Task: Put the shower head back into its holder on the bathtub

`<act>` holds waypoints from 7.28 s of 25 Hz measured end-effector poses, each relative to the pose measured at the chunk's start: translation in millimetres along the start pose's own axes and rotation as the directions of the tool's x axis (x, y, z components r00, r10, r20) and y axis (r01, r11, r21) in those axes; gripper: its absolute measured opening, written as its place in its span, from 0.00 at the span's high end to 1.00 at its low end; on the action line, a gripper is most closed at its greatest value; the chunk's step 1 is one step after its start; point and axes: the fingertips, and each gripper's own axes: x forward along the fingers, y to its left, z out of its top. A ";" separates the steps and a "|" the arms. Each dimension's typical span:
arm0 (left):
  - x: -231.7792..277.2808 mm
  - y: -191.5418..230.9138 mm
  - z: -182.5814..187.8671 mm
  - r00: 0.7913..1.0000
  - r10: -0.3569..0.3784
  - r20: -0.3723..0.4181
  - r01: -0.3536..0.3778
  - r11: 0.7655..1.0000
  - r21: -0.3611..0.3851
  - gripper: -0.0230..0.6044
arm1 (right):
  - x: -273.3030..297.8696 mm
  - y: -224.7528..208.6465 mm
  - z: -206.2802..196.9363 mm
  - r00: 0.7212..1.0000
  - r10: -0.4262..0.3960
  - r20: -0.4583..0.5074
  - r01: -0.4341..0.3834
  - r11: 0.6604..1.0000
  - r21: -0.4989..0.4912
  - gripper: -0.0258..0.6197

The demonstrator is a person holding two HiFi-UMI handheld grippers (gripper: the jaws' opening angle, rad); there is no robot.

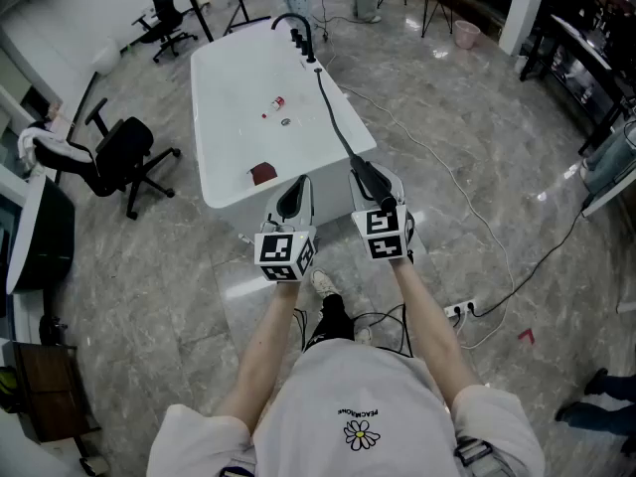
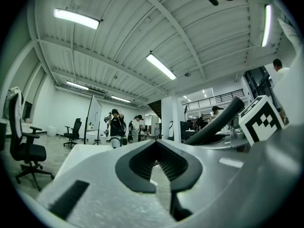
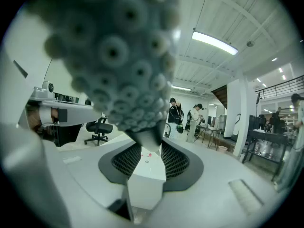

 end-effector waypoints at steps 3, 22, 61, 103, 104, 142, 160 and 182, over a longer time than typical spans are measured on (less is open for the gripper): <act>2.2 1.7 -6.1 1.000 0.000 -0.014 0.000 1.000 -0.014 0.97 | -1.3 4.3 3.4 1.000 0.006 0.001 -0.006 1.000 -0.010 0.75; 68.2 -4.8 -52.4 0.988 -0.124 -0.090 0.120 0.991 -0.052 0.94 | 4.4 -7.8 19.4 0.999 -0.040 0.037 0.040 0.999 -0.011 0.75; 209.3 151.3 -78.1 0.986 -0.115 -0.122 0.101 0.987 -0.122 0.79 | 178.4 -13.7 104.1 0.995 -0.047 0.092 0.069 0.963 -0.259 0.75; 479.7 207.3 -213.7 0.870 -0.178 -0.460 0.109 0.979 -0.173 0.68 | 435.1 -119.9 150.6 0.966 0.190 0.174 -0.146 0.960 -0.239 0.75; 482.7 211.3 -220.6 0.858 -0.182 -0.479 0.109 0.978 -0.176 0.68 | 438.1 -121.9 156.3 0.966 0.182 0.182 -0.140 0.965 -0.221 0.75; 678.8 406.6 1.5 0.989 0.127 -0.077 -0.120 0.989 0.088 0.86 | 457.6 -158.5 202.8 0.960 0.079 0.268 -0.063 0.996 -0.068 0.75; 731.8 292.7 182.7 0.951 -0.160 0.264 0.095 0.965 0.245 0.86 | 444.6 -197.7 196.6 0.957 0.040 0.286 -0.058 0.997 0.051 0.75; 801.6 394.1 -76.8 0.978 -0.104 -0.179 0.126 0.985 0.116 0.85 | 579.9 -250.4 136.2 0.997 0.002 0.077 -0.011 0.992 0.125 0.75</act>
